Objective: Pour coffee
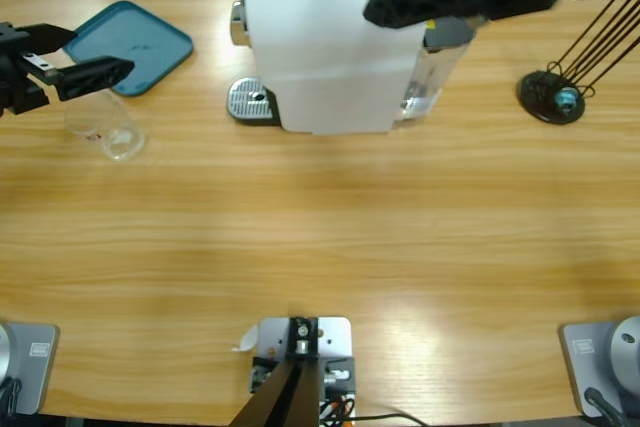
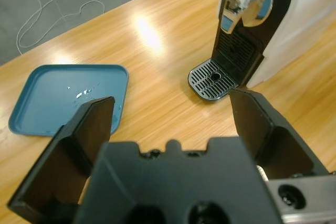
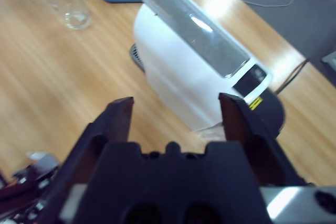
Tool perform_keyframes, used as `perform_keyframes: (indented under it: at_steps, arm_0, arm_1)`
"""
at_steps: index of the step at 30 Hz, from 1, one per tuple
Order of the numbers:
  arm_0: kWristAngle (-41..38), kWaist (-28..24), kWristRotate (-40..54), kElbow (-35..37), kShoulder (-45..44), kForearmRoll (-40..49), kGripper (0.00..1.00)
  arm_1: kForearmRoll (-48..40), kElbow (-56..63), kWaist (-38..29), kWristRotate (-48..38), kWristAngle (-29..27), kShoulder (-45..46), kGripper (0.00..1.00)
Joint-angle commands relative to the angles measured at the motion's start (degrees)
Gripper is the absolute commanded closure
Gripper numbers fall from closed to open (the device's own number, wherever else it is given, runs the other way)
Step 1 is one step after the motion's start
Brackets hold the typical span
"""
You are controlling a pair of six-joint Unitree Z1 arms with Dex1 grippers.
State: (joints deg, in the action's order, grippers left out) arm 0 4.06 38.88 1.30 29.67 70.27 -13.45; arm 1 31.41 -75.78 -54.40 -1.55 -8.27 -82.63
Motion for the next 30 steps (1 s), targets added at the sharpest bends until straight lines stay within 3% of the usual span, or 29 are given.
perform_keyframes:
  at_steps: [1,12,18,30]
  arm_0:
    - [3.4,-3.7,-5.4,-5.8,-0.5,0.9,0.041]
    - [5.7,-3.7,-10.2,-12.6,-1.5,0.3,0.046]
    - [8.1,-3.7,-10.3,-12.7,-1.9,0.2,0.046]
    - [8.7,-7.5,-11.0,-10.9,10.0,-4.4,0.055]
  arm_1:
    - [1.1,11.4,1.4,-3.8,4.4,7.9,0.0]
    - [-0.9,16.7,1.4,-5.1,4.9,10.6,0.0]
    - [-1.0,17.3,1.4,-5.2,5.0,10.9,0.0]
    - [-1.4,18.4,1.4,-5.6,4.6,11.8,0.0]
